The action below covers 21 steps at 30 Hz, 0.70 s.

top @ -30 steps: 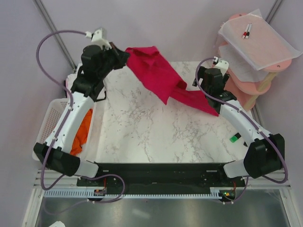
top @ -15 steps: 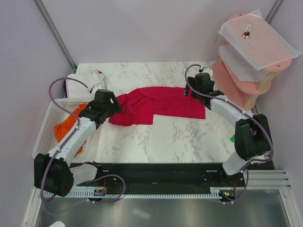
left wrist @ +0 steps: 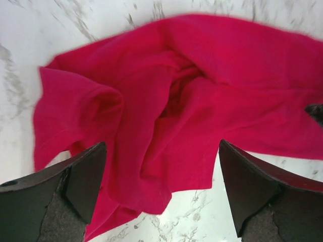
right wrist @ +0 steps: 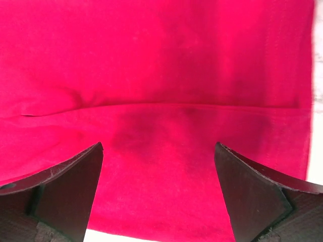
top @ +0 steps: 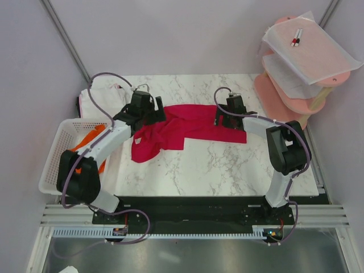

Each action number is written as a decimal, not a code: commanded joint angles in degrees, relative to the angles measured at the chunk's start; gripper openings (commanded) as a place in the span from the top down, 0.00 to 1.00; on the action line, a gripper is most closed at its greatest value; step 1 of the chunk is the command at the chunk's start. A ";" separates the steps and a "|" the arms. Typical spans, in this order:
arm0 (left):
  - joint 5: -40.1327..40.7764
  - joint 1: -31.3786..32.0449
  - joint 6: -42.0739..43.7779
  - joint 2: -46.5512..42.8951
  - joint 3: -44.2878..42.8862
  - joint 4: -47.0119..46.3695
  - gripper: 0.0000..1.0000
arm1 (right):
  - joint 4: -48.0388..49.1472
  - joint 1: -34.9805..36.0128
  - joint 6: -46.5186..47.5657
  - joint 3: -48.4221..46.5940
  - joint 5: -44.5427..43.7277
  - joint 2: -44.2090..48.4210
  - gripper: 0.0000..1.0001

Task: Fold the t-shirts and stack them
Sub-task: Flatten out the tshirt

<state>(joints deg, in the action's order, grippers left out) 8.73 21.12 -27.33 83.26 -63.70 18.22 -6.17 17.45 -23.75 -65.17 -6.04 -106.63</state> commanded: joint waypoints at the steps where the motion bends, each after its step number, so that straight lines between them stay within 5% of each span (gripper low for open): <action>1: -3.72 0.67 3.34 7.43 -3.97 -0.55 0.03 | 2.48 -0.14 -0.60 -3.82 1.38 -0.95 0.02; 15: -0.81 0.67 4.39 24.57 -17.24 4.28 0.06 | 2.31 -0.66 -0.60 -5.85 0.42 -2.70 0.02; 21: -1.36 0.58 4.48 26.33 -17.51 6.12 0.41 | 1.78 -0.75 -0.69 -8.22 0.94 -4.55 0.02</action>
<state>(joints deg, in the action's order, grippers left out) 7.16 21.89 -24.75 109.08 -79.31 21.56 -5.15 16.99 -23.81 -70.48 -5.76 -110.34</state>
